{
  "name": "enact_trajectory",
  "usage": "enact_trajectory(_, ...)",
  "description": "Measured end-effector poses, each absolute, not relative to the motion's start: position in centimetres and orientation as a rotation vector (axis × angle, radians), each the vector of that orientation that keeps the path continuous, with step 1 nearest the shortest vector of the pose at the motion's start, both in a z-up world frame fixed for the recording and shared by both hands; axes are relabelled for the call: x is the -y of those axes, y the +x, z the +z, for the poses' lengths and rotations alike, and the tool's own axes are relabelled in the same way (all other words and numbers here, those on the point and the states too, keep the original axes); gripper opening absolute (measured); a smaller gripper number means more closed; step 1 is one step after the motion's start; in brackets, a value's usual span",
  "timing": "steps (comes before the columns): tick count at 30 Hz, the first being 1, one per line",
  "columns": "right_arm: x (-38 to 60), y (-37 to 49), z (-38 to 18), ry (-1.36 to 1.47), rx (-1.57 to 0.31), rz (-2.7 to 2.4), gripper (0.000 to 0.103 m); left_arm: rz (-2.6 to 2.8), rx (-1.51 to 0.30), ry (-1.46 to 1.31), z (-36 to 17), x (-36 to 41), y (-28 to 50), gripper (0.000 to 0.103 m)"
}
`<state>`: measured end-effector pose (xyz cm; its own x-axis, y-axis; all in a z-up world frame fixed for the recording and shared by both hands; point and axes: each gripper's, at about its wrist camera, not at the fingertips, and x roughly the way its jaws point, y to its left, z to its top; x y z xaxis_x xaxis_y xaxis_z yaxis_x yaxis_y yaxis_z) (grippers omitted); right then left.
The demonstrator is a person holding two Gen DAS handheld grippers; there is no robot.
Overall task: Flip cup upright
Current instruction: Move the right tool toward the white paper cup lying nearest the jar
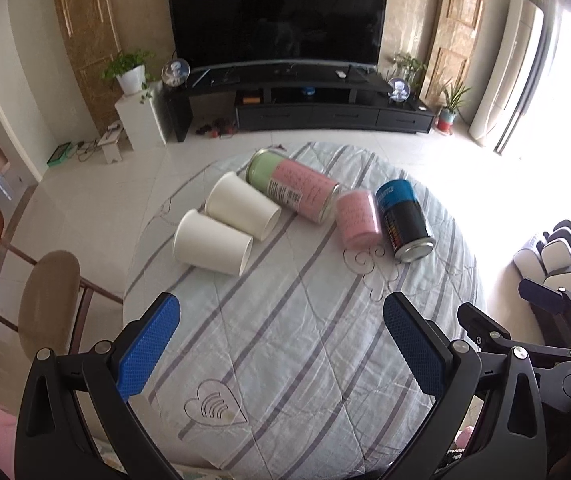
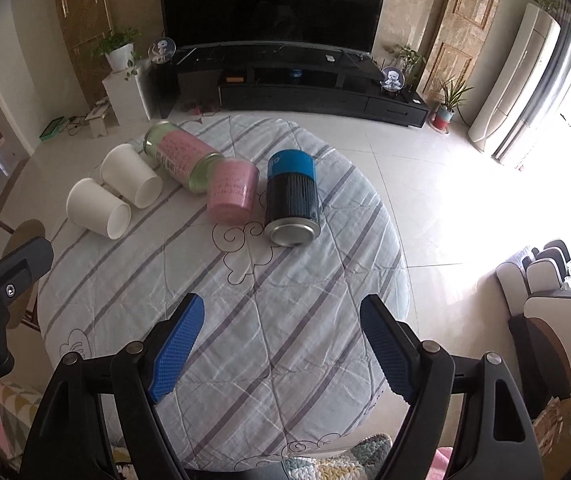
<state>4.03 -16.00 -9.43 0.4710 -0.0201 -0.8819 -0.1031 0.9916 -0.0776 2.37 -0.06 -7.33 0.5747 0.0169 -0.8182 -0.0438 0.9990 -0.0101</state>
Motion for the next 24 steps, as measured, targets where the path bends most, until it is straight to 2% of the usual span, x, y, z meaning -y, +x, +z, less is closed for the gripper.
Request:
enact_trajectory(7,16.0,4.7,-10.3,-0.136,-1.123,0.161,0.081,0.101,-0.997,-0.051,-8.1,0.3,1.9,0.103)
enact_trajectory(12,14.9,5.8,-9.9,-0.181,-1.089,0.242,0.081,0.145,-1.004,-0.099,-8.3,-0.6,2.3,0.103)
enact_trajectory(24,8.5,11.0,-10.2,-0.225,-1.086,0.406,0.081,0.179,-1.031,-0.169,-9.2,-6.6,4.6,0.103)
